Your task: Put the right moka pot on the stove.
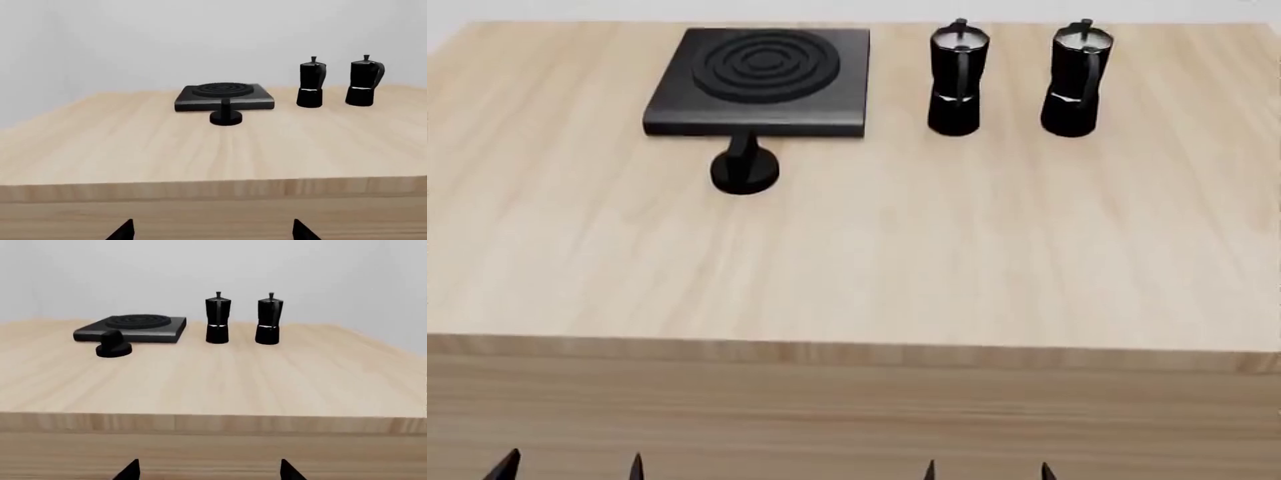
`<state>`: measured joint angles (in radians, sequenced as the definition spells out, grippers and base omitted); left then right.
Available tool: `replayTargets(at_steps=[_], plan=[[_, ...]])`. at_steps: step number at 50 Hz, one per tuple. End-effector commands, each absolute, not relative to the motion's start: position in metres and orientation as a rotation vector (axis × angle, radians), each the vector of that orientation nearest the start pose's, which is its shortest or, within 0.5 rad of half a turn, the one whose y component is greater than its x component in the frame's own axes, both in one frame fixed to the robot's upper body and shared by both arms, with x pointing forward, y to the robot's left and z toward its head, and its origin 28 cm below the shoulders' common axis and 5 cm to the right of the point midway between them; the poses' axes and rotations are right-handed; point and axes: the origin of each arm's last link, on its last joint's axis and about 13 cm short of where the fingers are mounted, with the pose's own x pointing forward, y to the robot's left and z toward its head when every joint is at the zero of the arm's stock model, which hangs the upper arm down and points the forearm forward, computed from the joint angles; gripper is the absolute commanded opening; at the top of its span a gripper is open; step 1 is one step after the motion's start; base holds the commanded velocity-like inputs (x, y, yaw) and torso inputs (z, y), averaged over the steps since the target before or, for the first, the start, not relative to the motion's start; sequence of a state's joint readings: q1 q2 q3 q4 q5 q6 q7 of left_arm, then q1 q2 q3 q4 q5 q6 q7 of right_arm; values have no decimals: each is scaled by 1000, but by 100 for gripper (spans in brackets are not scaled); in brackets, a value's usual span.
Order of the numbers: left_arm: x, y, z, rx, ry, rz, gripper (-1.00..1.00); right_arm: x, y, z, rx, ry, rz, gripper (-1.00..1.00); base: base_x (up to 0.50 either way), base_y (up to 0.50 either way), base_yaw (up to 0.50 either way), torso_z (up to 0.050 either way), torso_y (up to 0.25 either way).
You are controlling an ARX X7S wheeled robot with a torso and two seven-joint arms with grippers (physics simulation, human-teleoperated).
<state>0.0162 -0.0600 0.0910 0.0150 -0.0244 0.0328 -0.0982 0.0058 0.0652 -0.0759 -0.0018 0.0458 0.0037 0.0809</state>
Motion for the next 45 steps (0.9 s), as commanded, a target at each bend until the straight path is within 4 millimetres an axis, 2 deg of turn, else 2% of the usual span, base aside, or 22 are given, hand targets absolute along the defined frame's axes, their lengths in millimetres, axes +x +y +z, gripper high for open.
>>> replayTargets(at_steps=[1, 29, 45], plan=[[206, 201, 15, 33, -35, 9, 100, 213, -97, 12, -23, 1, -12, 100, 0, 0, 0, 43, 0], [204, 200, 17, 36, -37, 12, 100, 213, -97, 13, -47, -8, -27, 100, 0, 0, 0, 47, 11], [204, 199, 17, 49, -49, 5, 100, 214, -96, 13, -52, -12, -24, 100, 179, 0, 0, 0, 0]])
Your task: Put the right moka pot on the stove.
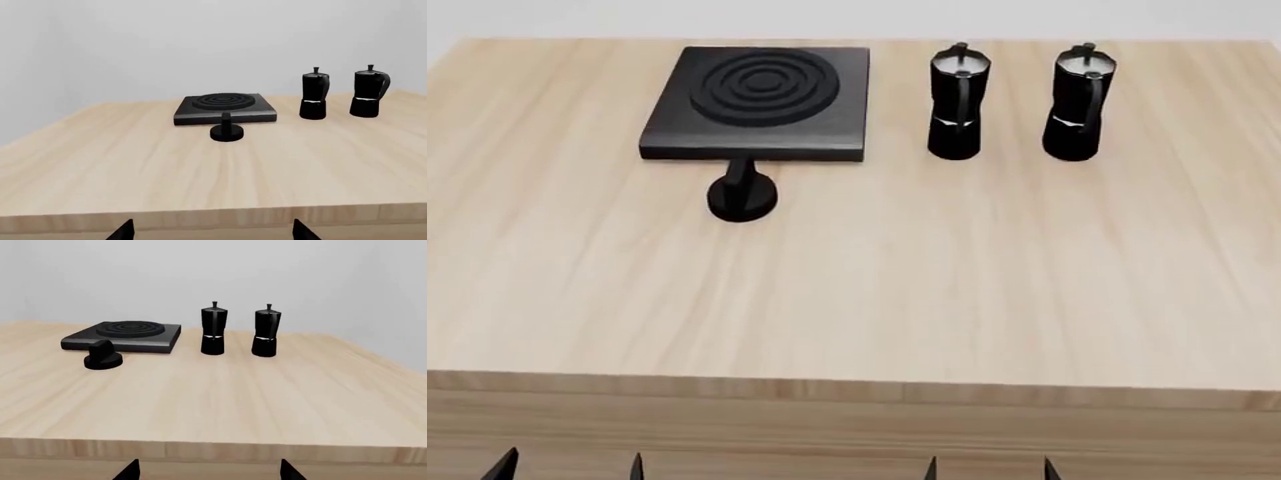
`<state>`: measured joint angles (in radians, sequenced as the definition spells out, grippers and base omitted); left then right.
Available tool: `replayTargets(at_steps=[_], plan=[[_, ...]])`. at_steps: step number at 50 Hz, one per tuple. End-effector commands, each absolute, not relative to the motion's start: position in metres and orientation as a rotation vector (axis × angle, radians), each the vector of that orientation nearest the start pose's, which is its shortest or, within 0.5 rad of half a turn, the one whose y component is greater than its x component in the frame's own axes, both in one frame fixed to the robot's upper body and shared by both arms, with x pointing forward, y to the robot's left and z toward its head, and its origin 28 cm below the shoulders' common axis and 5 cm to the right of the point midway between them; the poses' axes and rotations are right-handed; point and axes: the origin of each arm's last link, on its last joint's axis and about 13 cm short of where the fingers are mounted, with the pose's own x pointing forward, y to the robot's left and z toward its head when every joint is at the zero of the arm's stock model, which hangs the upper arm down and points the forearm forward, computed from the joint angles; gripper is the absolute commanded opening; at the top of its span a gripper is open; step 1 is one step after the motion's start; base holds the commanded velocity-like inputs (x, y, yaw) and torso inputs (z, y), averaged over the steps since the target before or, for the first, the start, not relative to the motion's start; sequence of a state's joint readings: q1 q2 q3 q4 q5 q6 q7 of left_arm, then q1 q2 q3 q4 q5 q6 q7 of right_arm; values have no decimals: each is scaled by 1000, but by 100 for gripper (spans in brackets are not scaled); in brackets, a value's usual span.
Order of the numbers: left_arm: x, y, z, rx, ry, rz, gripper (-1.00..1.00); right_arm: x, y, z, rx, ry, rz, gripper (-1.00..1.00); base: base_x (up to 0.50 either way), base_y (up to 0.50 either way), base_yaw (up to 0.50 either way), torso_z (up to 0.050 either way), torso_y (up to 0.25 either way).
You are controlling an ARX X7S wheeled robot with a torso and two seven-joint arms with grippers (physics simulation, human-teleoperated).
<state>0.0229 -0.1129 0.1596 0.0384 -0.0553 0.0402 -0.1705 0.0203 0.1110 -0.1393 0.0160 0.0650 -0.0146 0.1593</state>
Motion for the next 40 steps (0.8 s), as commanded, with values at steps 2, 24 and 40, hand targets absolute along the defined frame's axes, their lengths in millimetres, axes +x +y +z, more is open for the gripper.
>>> replayTargets(at_steps=[2, 24, 40], plan=[[204, 199, 17, 49, -51, 5, 100, 214, -96, 13, -47, -10, -19, 100, 209, 0, 0, 0, 0], [204, 199, 17, 46, -57, 11, 100, 214, -96, 13, -60, -15, -19, 100, 142, 0, 0, 0, 0], [203, 200, 19, 47, -62, 9, 100, 214, -95, 14, -57, -19, -9, 100, 71, 122, 0, 0, 0]])
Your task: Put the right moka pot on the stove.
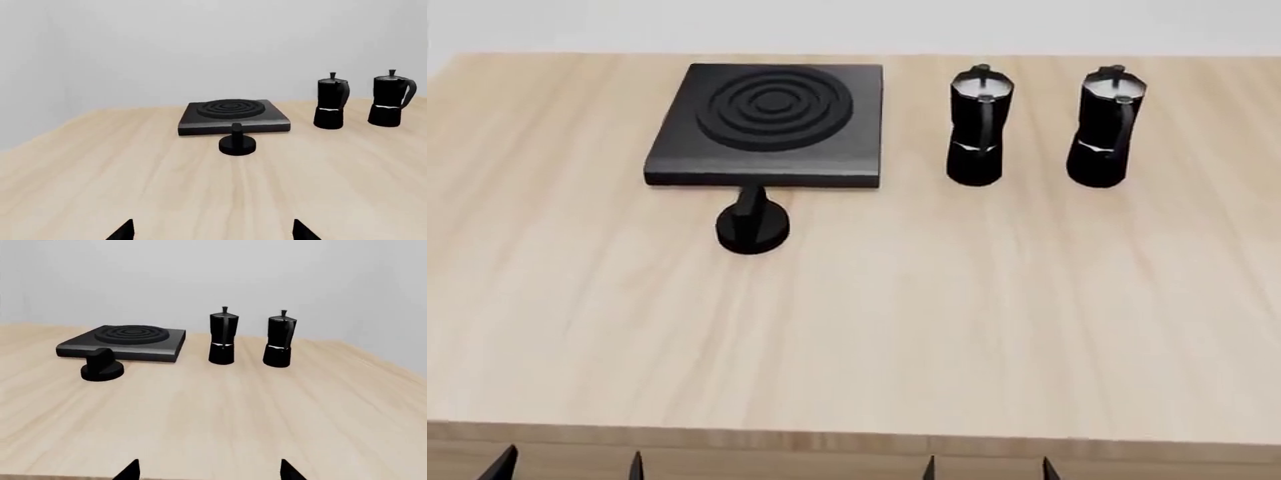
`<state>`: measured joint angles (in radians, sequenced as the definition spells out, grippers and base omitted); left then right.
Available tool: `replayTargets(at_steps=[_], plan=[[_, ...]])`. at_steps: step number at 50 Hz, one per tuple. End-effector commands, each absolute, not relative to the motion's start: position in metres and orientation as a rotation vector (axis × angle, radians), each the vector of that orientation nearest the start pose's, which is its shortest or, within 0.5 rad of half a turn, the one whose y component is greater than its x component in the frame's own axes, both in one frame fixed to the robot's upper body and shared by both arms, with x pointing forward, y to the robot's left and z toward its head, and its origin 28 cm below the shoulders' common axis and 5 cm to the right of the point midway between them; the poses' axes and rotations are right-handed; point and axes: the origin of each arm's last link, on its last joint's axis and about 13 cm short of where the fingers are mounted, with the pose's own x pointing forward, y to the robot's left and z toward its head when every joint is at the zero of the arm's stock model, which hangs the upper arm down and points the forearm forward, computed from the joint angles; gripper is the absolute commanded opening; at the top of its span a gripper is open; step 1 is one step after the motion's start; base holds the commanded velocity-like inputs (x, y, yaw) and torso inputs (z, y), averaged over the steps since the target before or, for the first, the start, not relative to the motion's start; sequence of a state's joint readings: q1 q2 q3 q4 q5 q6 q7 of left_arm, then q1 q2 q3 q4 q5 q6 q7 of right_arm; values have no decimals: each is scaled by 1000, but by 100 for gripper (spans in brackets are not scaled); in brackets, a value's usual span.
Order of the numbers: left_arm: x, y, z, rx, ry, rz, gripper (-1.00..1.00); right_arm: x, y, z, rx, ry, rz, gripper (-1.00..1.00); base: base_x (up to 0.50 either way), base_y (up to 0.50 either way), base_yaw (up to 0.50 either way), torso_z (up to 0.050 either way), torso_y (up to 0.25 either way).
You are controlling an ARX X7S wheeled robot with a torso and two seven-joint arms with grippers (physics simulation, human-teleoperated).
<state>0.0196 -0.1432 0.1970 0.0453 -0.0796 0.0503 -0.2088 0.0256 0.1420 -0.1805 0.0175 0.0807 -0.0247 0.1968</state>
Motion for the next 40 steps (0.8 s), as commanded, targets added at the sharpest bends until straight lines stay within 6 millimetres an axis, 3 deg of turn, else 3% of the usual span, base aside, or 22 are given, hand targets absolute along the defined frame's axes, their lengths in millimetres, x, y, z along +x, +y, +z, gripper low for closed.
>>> replayTargets(at_steps=[1, 40], plan=[[203, 199, 20, 47, -62, 8, 100, 214, -95, 14, -56, -19, -9, 100, 70, 133, 0, 0, 0], [203, 199, 19, 61, -66, 10, 100, 214, -97, 13, -48, -22, -4, 100, 176, 34, 0, 0, 0]])
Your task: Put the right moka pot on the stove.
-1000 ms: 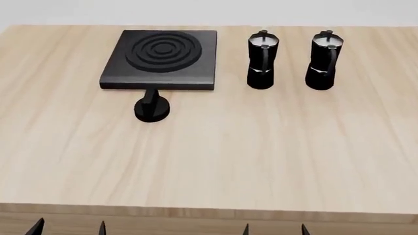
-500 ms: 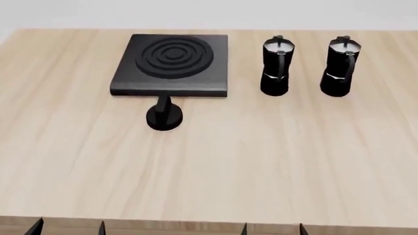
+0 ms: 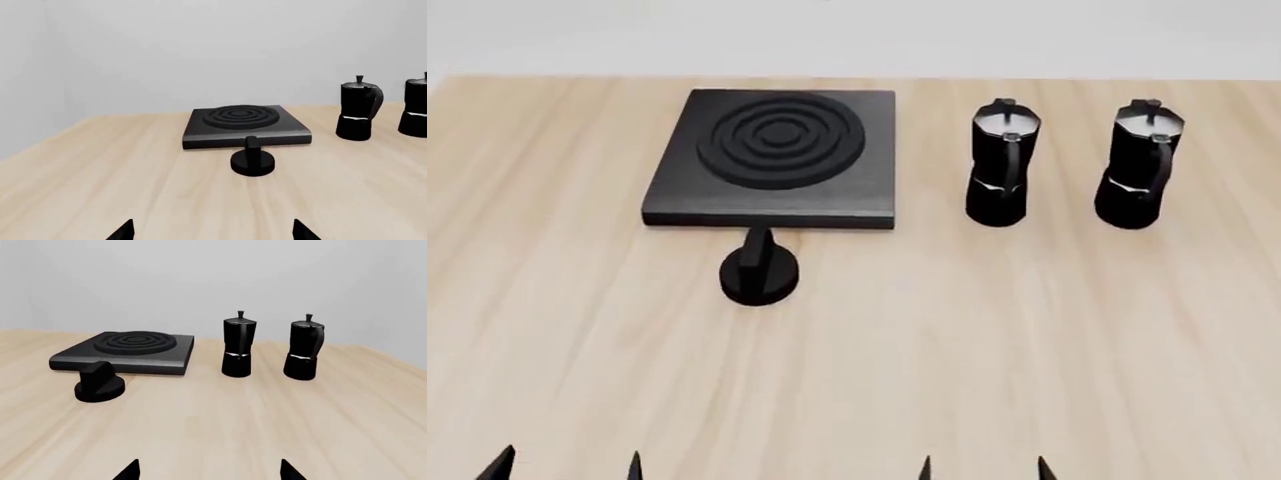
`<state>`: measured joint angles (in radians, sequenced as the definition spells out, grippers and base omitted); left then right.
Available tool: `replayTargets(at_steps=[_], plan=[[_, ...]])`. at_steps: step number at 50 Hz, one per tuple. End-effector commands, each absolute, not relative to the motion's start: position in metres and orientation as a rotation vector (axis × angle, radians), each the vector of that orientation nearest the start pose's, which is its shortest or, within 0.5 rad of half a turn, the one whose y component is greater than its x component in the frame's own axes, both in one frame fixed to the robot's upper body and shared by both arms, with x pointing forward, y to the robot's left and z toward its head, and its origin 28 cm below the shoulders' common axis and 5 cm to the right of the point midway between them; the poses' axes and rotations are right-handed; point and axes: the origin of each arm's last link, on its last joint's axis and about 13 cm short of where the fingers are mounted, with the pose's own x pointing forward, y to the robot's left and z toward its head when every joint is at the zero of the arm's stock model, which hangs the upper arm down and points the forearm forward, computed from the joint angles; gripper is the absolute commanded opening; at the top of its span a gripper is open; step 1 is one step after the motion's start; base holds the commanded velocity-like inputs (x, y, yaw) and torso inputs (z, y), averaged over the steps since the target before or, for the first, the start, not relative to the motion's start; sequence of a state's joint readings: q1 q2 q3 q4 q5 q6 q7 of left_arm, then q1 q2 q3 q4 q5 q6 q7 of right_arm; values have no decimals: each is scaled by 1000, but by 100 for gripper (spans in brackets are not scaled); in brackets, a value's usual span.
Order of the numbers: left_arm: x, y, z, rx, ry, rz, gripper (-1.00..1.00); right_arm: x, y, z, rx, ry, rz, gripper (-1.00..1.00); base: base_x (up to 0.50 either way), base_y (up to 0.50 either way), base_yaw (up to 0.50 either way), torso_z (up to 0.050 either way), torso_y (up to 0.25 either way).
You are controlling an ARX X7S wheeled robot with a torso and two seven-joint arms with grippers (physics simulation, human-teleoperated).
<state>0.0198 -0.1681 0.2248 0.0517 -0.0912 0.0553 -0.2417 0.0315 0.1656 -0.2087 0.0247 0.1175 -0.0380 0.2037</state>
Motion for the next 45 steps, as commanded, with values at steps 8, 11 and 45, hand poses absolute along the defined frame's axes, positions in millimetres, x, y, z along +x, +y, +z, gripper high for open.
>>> replayTargets(at_steps=[8, 11, 45], plan=[[202, 198, 20, 61, -66, 9, 100, 213, -97, 13, -52, -23, -4, 100, 214, 21, 0, 0, 0], [202, 198, 21, 60, -68, 10, 100, 213, -97, 13, -50, -23, -5, 100, 217, 42, 0, 0, 0], [201, 198, 22, 63, -72, 14, 100, 212, -98, 13, -45, -26, -8, 100, 214, 43, 0, 0, 0]])
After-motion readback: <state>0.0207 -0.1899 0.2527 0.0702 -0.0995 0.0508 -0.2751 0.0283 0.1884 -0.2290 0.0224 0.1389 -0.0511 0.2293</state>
